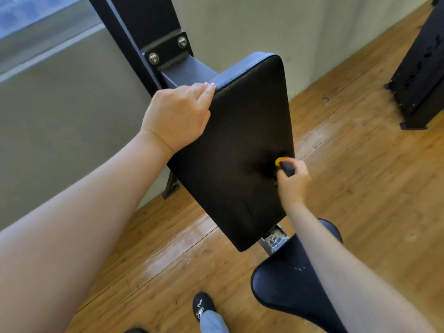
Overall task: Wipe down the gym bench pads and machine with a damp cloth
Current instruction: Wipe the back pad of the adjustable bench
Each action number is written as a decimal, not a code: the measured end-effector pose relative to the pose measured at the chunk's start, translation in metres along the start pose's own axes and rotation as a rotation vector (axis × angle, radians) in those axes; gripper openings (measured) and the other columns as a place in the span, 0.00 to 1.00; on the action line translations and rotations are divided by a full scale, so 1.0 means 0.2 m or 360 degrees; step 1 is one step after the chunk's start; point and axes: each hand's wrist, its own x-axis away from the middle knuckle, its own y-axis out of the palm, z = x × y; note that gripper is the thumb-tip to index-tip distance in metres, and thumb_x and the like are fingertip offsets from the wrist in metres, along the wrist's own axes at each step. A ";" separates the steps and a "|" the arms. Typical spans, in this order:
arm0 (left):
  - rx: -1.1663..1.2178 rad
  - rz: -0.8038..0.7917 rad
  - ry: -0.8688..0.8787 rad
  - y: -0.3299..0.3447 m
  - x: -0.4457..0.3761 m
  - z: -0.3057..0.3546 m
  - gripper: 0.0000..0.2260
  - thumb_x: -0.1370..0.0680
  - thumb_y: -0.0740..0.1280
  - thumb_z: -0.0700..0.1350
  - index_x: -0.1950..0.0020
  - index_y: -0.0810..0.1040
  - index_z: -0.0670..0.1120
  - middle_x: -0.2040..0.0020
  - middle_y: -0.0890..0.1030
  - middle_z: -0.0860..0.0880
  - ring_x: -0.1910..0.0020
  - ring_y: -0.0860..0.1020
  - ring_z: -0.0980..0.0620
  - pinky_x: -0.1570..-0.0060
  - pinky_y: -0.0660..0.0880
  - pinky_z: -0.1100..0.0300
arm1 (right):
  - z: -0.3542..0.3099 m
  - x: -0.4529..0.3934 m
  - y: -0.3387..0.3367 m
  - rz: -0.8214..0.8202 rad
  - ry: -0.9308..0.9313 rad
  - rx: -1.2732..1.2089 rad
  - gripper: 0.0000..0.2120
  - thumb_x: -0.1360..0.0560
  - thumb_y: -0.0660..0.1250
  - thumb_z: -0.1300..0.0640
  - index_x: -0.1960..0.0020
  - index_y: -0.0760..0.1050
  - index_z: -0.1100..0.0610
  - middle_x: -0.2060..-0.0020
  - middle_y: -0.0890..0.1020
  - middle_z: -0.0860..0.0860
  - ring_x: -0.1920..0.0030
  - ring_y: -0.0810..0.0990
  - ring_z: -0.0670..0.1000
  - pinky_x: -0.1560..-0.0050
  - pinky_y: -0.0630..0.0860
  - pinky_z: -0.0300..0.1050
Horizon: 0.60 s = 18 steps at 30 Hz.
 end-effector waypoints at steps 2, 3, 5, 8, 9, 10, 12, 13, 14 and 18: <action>0.0002 0.0002 -0.0009 0.00 0.00 0.00 0.17 0.26 0.56 0.39 0.44 0.80 0.38 0.52 0.84 0.44 0.65 0.82 0.45 0.75 0.71 0.60 | -0.02 0.20 0.09 -0.0078 -0.0092 -0.0069 0.11 0.28 0.66 0.69 0.49 0.75 0.57 0.52 0.76 0.52 0.52 0.75 0.44 0.49 0.70 0.32; 0.0009 0.0003 -0.0010 0.00 0.00 0.00 0.17 0.26 0.56 0.39 0.44 0.80 0.37 0.52 0.84 0.44 0.65 0.82 0.45 0.75 0.71 0.60 | -0.01 0.30 0.13 -0.0154 -0.0199 -0.0066 0.11 0.28 0.66 0.70 0.50 0.75 0.58 0.54 0.76 0.52 0.52 0.75 0.43 0.49 0.70 0.30; 0.0009 0.0006 -0.0015 0.00 0.00 0.00 0.17 0.27 0.57 0.39 0.44 0.80 0.37 0.53 0.84 0.43 0.65 0.82 0.44 0.75 0.71 0.60 | 0.03 0.46 0.20 -0.0368 -0.0420 -0.0005 0.08 0.29 0.67 0.69 0.51 0.76 0.60 0.55 0.75 0.50 0.54 0.74 0.39 0.50 0.68 0.25; -0.0001 0.0000 -0.0017 0.00 0.00 0.00 0.16 0.27 0.57 0.39 0.44 0.80 0.37 0.52 0.84 0.43 0.65 0.82 0.44 0.75 0.71 0.60 | 0.08 0.57 0.23 -0.0596 -0.0625 0.0142 0.07 0.27 0.65 0.63 0.50 0.77 0.62 0.54 0.76 0.52 0.54 0.74 0.44 0.52 0.69 0.24; -0.0005 -0.0005 -0.0016 0.00 0.00 0.00 0.17 0.27 0.57 0.39 0.44 0.80 0.37 0.52 0.84 0.43 0.65 0.82 0.44 0.75 0.71 0.59 | 0.09 0.59 0.23 -0.0654 -0.0729 0.0190 0.08 0.27 0.65 0.60 0.49 0.77 0.61 0.53 0.76 0.52 0.53 0.74 0.45 0.52 0.69 0.25; -0.0010 -0.0009 -0.0017 0.00 0.00 0.00 0.17 0.27 0.57 0.39 0.44 0.80 0.37 0.52 0.84 0.43 0.65 0.82 0.44 0.75 0.71 0.59 | 0.09 0.59 0.22 -0.0721 -0.0875 0.0252 0.08 0.27 0.64 0.59 0.50 0.77 0.60 0.53 0.77 0.53 0.53 0.74 0.46 0.52 0.71 0.28; -0.0015 -0.0005 -0.0028 0.00 0.00 0.00 0.17 0.27 0.57 0.39 0.44 0.79 0.37 0.52 0.84 0.43 0.65 0.82 0.43 0.75 0.72 0.59 | 0.08 0.55 0.21 -0.0873 -0.1181 0.0397 0.08 0.30 0.68 0.60 0.51 0.77 0.59 0.54 0.78 0.53 0.53 0.75 0.49 0.56 0.75 0.37; -0.0010 -0.0007 -0.0034 0.00 0.00 0.00 0.17 0.27 0.57 0.39 0.44 0.79 0.37 0.52 0.84 0.43 0.65 0.82 0.43 0.75 0.72 0.58 | 0.08 0.50 0.19 -0.0920 -0.1267 0.0458 0.08 0.32 0.70 0.63 0.53 0.78 0.59 0.54 0.78 0.54 0.53 0.75 0.50 0.58 0.76 0.41; -0.0002 -0.0009 -0.0038 0.00 0.01 0.00 0.17 0.27 0.57 0.39 0.44 0.79 0.37 0.52 0.84 0.43 0.64 0.82 0.43 0.75 0.72 0.58 | 0.09 0.42 0.16 -0.0921 -0.1308 0.0523 0.10 0.35 0.72 0.65 0.54 0.79 0.60 0.55 0.78 0.55 0.54 0.76 0.52 0.59 0.77 0.42; 0.0022 -0.0021 -0.0050 0.01 0.01 0.00 0.17 0.26 0.57 0.39 0.43 0.79 0.38 0.51 0.84 0.44 0.64 0.82 0.43 0.74 0.72 0.58 | 0.17 0.02 -0.06 -0.0421 -0.0804 0.0513 0.11 0.34 0.71 0.71 0.52 0.80 0.63 0.54 0.78 0.58 0.53 0.78 0.56 0.52 0.76 0.46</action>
